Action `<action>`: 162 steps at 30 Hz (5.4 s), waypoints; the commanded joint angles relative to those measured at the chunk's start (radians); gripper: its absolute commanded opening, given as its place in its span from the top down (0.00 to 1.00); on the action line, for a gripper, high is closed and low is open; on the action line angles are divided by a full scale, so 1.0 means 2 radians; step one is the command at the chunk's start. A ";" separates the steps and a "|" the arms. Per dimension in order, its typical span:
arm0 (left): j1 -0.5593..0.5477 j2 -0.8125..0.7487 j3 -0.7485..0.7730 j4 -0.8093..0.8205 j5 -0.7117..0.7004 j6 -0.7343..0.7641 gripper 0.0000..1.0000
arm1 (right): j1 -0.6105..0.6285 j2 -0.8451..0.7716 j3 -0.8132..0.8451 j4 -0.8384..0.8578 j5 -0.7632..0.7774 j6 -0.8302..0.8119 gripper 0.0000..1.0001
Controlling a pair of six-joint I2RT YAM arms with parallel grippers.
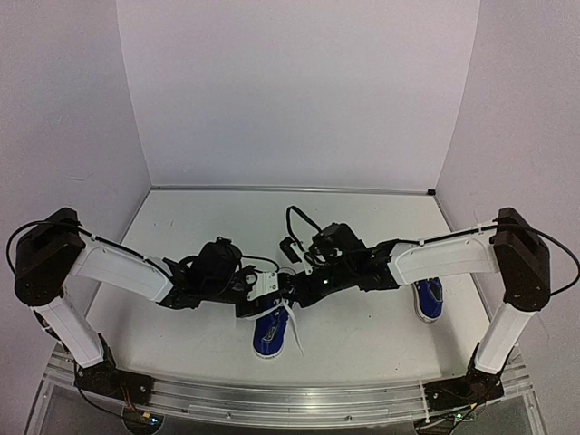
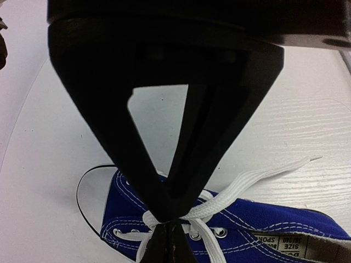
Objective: Tie the shoes
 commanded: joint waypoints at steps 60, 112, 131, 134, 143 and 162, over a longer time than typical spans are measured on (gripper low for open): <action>0.001 -0.033 0.005 -0.073 0.008 0.044 1.00 | -0.002 0.008 0.016 0.012 -0.012 0.007 1.00; -0.004 0.013 -0.017 0.064 -0.008 -0.035 1.00 | -0.033 -0.021 -0.012 0.039 -0.087 0.035 0.78; -0.004 0.011 -0.014 0.049 -0.010 -0.028 1.00 | -0.077 0.047 0.001 0.043 -0.130 0.072 0.86; -0.004 0.013 -0.012 0.046 -0.010 -0.027 1.00 | -0.077 0.051 0.002 0.056 -0.151 0.079 0.86; -0.004 0.021 -0.004 0.038 -0.011 -0.023 1.00 | -0.077 0.067 -0.006 0.095 -0.185 0.107 0.84; -0.004 0.026 -0.005 0.044 -0.012 -0.027 1.00 | -0.077 0.089 -0.010 0.124 -0.234 0.139 0.81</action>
